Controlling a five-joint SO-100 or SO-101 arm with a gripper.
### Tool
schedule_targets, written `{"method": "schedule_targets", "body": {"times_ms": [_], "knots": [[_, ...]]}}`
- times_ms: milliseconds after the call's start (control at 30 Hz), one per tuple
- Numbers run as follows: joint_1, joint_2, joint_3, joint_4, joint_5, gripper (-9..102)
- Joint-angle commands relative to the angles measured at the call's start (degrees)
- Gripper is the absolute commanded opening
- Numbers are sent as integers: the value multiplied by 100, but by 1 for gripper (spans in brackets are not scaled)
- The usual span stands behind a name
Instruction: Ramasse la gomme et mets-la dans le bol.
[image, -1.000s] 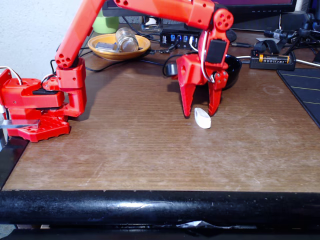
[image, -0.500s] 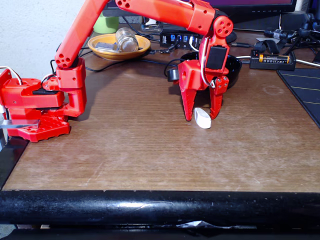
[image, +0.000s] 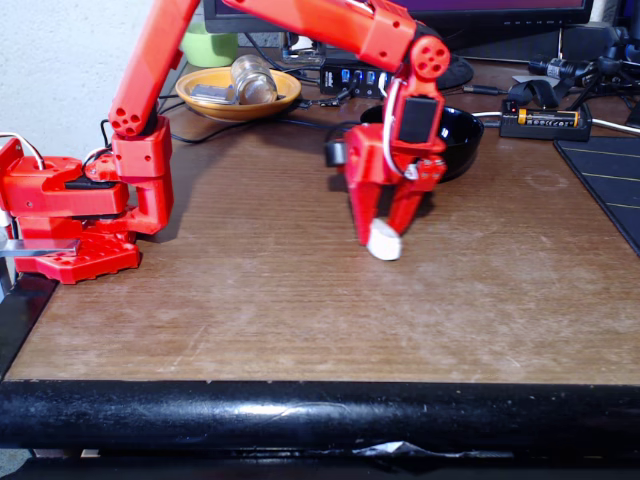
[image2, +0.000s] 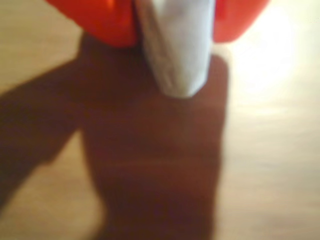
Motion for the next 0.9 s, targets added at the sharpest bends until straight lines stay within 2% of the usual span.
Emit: {"method": "schedule_targets", "body": {"times_ms": [0,233,367,433,633,867], "knots": [[-369,2329,703,35,167,-6],[-1310,5335,2329,-316,299,-6],[-1872,6091,2417,-220,422,-6],[-2145,6100,2382,-387,563,-6],[-2681,5563,2241,-1608,659,-6],[-3023,4078,835,-1090,1107,-6]]}}
